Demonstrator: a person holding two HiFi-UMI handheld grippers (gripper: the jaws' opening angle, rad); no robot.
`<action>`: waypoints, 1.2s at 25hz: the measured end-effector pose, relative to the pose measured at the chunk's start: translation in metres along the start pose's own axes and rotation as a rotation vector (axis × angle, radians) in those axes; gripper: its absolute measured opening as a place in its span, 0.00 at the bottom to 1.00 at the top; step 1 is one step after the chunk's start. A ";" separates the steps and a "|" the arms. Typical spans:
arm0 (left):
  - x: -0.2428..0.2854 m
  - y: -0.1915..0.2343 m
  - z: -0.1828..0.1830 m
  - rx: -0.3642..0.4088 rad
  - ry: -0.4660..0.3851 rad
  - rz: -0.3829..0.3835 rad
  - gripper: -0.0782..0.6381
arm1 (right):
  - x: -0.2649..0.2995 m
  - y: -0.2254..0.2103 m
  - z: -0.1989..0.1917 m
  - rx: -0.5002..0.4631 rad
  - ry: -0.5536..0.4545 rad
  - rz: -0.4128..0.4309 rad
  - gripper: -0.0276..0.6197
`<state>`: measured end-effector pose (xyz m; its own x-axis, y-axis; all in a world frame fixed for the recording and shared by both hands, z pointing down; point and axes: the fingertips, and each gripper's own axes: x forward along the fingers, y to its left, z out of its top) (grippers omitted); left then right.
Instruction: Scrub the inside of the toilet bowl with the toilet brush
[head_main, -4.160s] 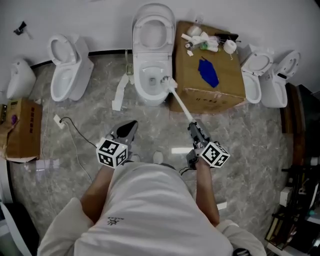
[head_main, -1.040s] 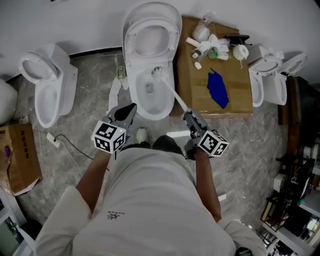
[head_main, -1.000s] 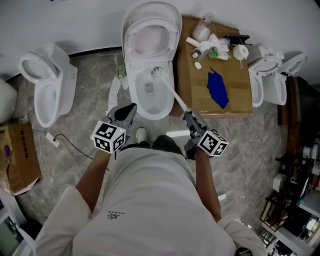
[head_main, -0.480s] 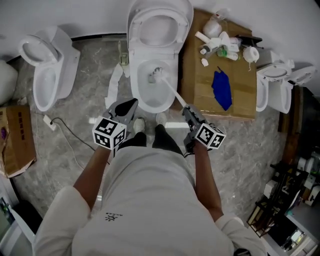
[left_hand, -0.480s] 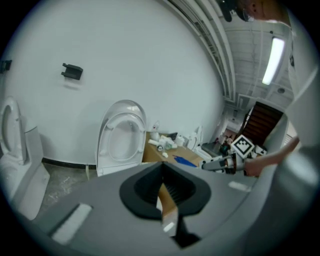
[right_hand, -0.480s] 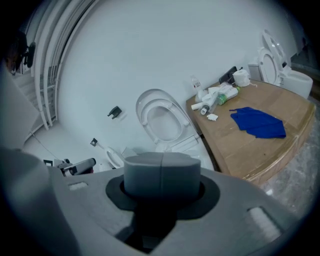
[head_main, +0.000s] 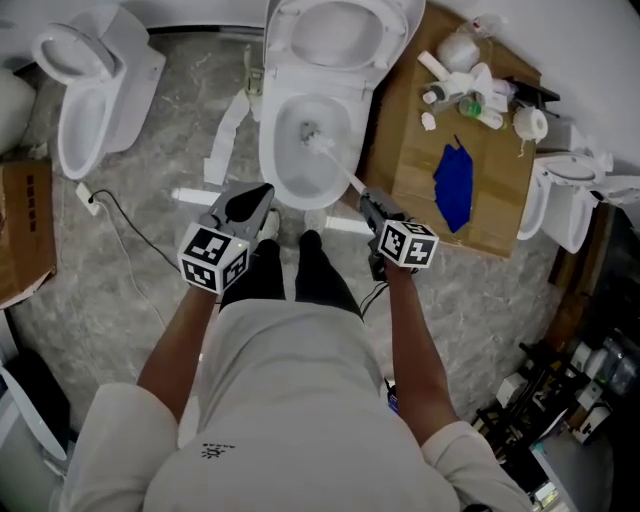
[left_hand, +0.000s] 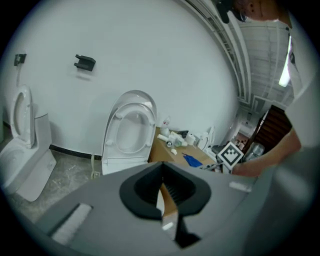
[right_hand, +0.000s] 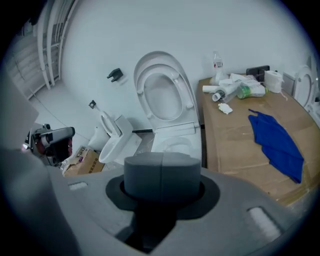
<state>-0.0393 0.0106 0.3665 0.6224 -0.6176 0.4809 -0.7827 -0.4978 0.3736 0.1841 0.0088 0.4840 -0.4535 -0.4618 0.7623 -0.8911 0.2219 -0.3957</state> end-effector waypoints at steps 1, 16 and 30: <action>0.004 0.002 -0.001 -0.007 -0.004 0.008 0.10 | 0.008 -0.005 -0.001 -0.008 0.016 -0.001 0.27; 0.044 0.018 -0.053 -0.108 0.012 0.069 0.10 | 0.120 -0.045 -0.035 -0.249 0.269 -0.002 0.27; 0.080 0.034 -0.066 -0.127 -0.005 0.074 0.10 | 0.213 -0.081 0.056 -0.510 0.390 -0.121 0.27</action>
<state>-0.0168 -0.0153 0.4697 0.5626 -0.6527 0.5074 -0.8211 -0.3699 0.4347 0.1604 -0.1560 0.6500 -0.2360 -0.1848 0.9540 -0.7869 0.6123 -0.0761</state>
